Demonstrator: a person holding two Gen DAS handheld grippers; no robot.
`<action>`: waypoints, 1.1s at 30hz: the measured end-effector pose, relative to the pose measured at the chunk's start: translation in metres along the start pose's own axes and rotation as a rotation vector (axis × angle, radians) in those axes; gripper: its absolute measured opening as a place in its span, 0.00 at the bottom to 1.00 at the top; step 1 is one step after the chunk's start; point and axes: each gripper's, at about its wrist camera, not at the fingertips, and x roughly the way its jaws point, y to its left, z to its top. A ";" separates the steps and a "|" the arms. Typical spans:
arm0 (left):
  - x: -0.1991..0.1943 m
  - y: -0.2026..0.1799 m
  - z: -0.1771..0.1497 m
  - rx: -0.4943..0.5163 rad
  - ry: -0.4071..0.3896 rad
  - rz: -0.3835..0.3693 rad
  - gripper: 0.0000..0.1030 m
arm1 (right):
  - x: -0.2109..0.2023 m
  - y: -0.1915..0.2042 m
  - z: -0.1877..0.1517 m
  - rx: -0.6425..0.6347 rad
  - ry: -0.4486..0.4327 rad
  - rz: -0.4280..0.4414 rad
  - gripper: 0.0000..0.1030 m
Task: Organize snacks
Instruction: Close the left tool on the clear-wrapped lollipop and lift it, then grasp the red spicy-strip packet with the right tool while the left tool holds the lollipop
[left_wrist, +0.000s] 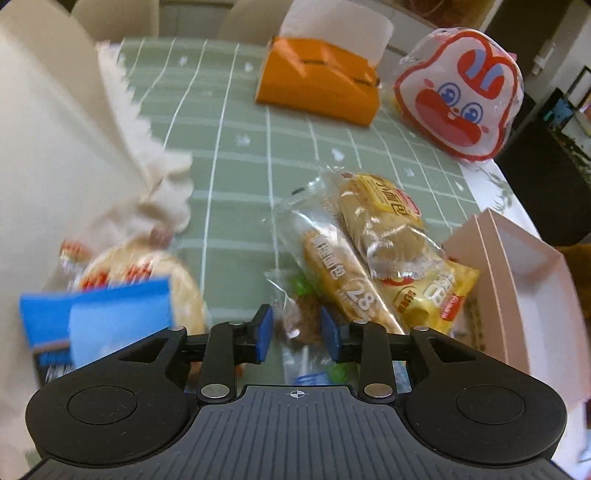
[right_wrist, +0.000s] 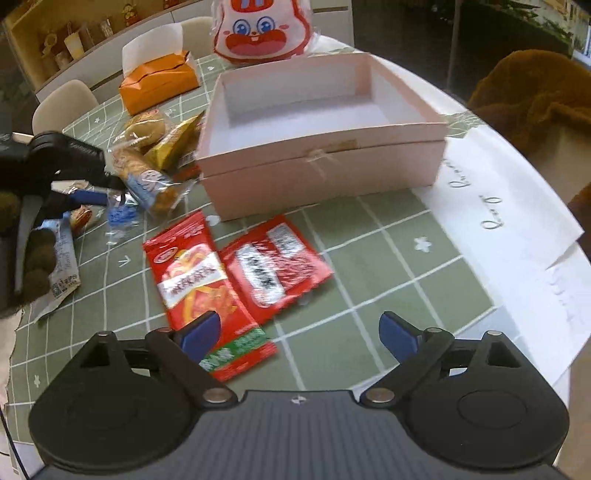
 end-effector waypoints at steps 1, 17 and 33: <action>0.003 -0.005 0.000 0.034 -0.021 0.014 0.37 | -0.001 -0.004 0.000 0.003 0.000 0.000 0.92; -0.033 -0.019 -0.072 0.495 0.019 -0.102 0.36 | 0.018 -0.024 0.009 -0.026 -0.021 0.067 0.96; -0.078 0.020 -0.116 0.466 0.110 -0.218 0.36 | 0.026 0.046 0.001 -0.049 -0.005 0.095 1.00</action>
